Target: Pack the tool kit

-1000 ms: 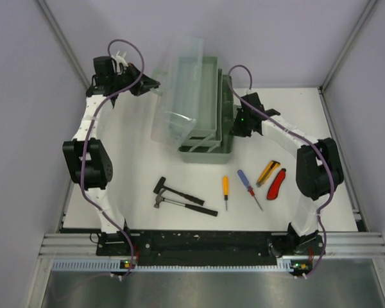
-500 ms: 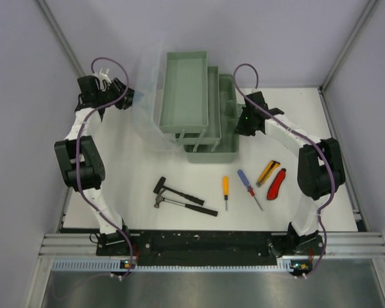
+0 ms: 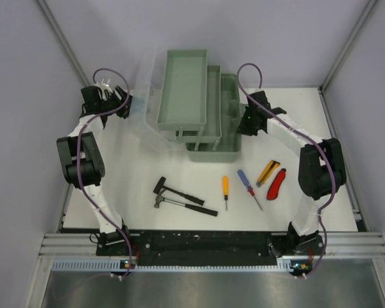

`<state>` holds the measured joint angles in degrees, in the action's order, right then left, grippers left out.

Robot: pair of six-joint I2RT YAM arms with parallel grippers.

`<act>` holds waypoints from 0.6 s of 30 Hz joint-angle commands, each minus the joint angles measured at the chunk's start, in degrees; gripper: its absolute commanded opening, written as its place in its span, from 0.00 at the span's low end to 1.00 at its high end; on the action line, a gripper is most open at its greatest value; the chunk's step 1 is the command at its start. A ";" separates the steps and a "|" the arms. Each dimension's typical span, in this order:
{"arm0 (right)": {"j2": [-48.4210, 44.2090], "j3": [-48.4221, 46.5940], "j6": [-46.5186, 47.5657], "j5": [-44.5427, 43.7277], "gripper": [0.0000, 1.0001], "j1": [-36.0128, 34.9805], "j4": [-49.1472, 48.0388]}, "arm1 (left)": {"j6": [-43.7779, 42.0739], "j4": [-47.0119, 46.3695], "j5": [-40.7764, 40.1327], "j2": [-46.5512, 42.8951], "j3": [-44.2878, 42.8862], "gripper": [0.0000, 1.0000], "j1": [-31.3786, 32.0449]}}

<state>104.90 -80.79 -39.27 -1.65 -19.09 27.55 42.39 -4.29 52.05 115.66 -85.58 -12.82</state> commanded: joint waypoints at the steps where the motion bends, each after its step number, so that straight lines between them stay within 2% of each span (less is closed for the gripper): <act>1: -2.60 -0.33 -2.75 -4.06 0.07 2.92 1.01 | -5.29 0.95 -1.95 0.01 -0.02 0.58 -0.10; 4: -2.69 -0.77 -2.04 -3.63 0.07 3.10 0.93 | -9.07 4.02 -6.07 0.53 0.76 0.52 -0.10; 11: -1.81 -1.21 -1.60 -2.31 0.07 3.27 0.66 | -10.58 3.15 -7.67 3.52 4.37 0.34 -0.01; 14: -1.46 -0.95 -1.69 -2.04 0.07 3.27 0.66 | -10.31 2.54 -7.31 4.66 5.25 0.33 -0.01; 18: -1.37 -0.59 -1.78 -1.87 0.07 3.71 0.49 | -12.32 6.38 -12.40 4.93 5.16 0.33 -0.10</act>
<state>104.75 -80.79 -38.44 -1.43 -17.30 27.94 32.60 0.27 42.13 121.45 -79.83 -13.32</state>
